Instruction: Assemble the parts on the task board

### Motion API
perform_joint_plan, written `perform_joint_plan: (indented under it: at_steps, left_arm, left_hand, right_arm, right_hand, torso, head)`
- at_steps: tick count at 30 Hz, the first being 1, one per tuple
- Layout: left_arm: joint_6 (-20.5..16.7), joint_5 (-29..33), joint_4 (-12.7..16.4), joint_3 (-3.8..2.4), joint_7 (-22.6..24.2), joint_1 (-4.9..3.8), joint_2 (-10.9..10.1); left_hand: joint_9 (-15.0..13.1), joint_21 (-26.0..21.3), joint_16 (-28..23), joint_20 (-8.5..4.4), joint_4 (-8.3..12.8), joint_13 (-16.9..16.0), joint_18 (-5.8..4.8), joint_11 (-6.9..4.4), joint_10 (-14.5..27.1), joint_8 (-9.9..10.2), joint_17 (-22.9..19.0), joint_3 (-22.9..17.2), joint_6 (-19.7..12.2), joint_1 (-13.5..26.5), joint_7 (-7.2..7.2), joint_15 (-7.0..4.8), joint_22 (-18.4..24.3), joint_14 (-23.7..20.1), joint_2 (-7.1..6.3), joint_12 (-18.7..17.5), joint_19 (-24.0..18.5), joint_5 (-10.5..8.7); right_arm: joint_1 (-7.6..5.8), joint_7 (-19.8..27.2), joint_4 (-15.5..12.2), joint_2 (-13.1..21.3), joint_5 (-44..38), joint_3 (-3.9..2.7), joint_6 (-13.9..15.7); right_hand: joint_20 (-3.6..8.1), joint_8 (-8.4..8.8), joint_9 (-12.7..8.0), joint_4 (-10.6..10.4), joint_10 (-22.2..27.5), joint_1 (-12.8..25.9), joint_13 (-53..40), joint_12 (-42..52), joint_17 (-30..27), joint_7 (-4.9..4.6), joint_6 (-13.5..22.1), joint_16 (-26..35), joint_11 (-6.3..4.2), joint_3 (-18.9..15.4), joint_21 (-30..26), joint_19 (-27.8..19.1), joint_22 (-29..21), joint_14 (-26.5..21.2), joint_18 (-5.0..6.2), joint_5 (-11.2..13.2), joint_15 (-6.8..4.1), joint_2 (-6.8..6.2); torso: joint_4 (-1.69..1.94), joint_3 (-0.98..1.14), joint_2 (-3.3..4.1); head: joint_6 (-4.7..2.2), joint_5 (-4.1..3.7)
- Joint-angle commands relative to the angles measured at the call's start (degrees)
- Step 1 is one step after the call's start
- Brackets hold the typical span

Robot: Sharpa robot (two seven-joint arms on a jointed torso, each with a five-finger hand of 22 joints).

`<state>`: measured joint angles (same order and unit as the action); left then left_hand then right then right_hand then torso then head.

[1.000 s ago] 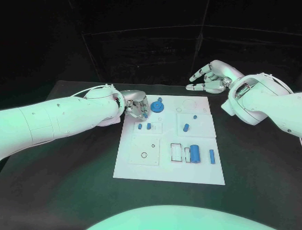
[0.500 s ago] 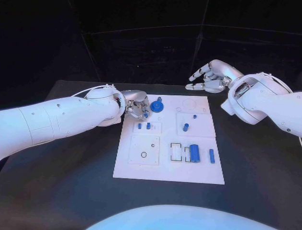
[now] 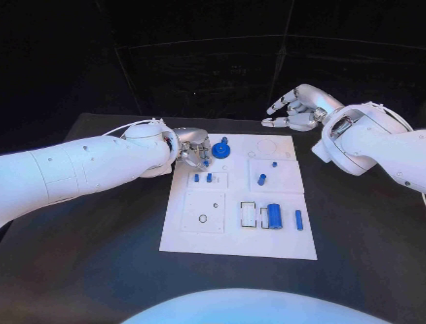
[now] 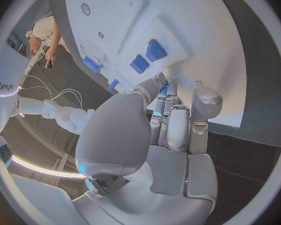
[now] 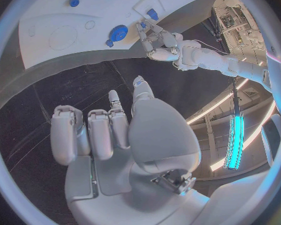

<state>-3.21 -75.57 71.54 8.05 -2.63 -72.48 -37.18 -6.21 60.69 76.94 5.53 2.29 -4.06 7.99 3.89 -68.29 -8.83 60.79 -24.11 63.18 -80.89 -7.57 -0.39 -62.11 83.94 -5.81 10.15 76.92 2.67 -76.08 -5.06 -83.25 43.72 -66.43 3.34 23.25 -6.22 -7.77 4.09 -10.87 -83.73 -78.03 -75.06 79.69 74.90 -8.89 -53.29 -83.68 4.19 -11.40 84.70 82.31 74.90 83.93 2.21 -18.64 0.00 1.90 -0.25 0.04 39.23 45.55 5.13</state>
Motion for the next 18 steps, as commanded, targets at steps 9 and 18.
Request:
perform_joint_plan:
  at_steps: [9,18]
  left_arm:
    - [2.7,-0.2,-0.3,0.06,-1.5,0.04,0.7]
    - [2.7,-0.2,-0.5,0.06,-1.8,0.04,0.8]
  left_hand:
    - [0.1,-0.1,0.1,-0.39,0.1,0.0,-0.76,0.01,-0.2,0.4,-0.1,-0.3,0.1,0.5,-0.13,-0.39,0.1,0.4,0.1,-0.5,-0.2,0.17]
    - [0.4,-0.2,0.1,-0.3,0.1,0.1,-0.79,0.26,0.3,1.1,-0.3,-0.4,-0.7,0.8,-0.41,-0.23,0.0,0.3,-0.04,-1.0,-0.3,0.16]
  right_arm:
    - [-0.11,0.3,-0.2,-0.1,0.0,-0.03,-0.1]
    - [-0.11,0.3,-0.2,0.0,0.0,-0.03,-0.1]
  right_hand:
    - [0.13,-0.27,-0.1,-0.2,-0.1,-0.1,-6.1,-0.3,3.4,0.02,0.3,0.2,-0.28,-0.1,-0.3,-0.3,4.2,3.6,0.49,-0.2,-0.3,0.5]
    - [0.13,-0.3,-0.1,-0.3,-0.1,-0.2,-6.0,-0.3,3.3,0.02,0.3,0.2,-0.28,-0.3,-0.4,-0.3,4.2,3.5,0.5,-0.2,-0.3,0.6]
  torso:
    - [-0.01,-0.02,0.03]
    - [0.04,-0.01,-0.01]
  head:
    - [0.11,-0.07]
    - [0.11,-0.19]
